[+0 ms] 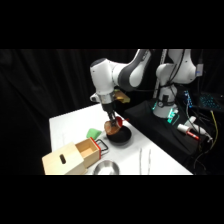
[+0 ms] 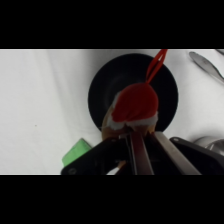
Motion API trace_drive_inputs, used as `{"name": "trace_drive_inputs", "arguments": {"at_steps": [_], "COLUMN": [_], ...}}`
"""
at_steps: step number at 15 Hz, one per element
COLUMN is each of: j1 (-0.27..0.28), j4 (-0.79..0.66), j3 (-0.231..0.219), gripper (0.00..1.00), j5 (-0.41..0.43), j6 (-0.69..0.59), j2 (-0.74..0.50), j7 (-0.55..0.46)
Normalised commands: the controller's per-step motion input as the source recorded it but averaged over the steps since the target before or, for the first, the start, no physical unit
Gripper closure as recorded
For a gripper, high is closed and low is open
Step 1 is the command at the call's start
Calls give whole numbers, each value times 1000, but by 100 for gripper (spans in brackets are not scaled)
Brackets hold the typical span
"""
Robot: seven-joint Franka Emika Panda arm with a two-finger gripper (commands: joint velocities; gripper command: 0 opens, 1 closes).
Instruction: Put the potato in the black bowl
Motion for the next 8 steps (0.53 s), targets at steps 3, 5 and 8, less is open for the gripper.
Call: {"name": "trace_drive_inputs", "arguments": {"at_steps": [3,5,8], "j1": [-11,5,8], "j4": [-19,6,45], "j3": [14,10,3], "gripper": [61,46,22], "j5": [150,97,75], "j6": [116,88,53], "j2": [53,30,7], "j7": [-26,1,15]}}
